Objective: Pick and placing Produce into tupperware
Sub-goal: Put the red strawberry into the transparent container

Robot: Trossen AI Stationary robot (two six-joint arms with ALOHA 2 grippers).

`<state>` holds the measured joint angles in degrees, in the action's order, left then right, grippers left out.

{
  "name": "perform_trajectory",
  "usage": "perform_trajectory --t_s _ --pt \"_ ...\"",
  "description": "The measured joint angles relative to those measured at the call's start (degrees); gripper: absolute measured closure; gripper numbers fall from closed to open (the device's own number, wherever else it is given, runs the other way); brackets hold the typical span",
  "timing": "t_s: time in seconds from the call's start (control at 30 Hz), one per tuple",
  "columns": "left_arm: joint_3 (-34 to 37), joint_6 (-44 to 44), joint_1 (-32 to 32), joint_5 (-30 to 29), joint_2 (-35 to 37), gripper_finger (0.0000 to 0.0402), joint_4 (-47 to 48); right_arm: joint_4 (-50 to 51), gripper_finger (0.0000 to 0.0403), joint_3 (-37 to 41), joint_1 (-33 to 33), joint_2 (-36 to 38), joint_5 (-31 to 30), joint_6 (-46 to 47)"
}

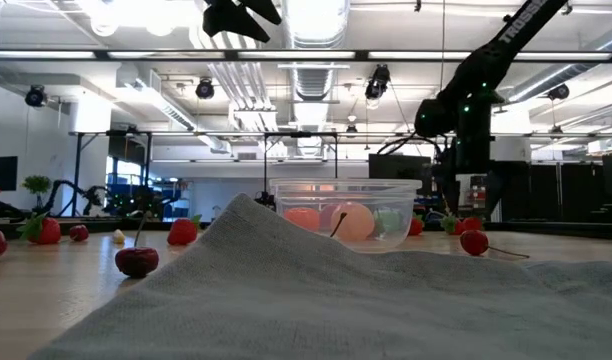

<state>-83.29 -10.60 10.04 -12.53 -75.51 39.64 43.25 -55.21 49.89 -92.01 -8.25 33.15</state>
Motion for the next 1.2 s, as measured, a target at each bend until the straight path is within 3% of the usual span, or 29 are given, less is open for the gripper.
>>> perform_trajectory --t_s 0.27,0.67,0.97,1.2 --pt "0.02 2.28 0.09 -0.11 -0.03 0.0168 0.19 1.41 0.0076 -2.61 2.21 -5.47 -0.79 0.63" --pt "0.08 2.54 0.09 -0.16 -0.21 0.0168 0.40 1.74 0.0080 -2.42 2.82 -6.07 -0.79 0.92" --pt "0.20 2.52 0.09 -0.16 -0.23 0.0168 0.37 1.71 0.0177 -2.42 2.82 -6.06 -0.77 0.87" --pt "0.22 2.52 0.09 -0.15 -0.23 0.0168 0.37 1.46 0.0195 -2.42 2.82 -6.06 -0.76 0.85"
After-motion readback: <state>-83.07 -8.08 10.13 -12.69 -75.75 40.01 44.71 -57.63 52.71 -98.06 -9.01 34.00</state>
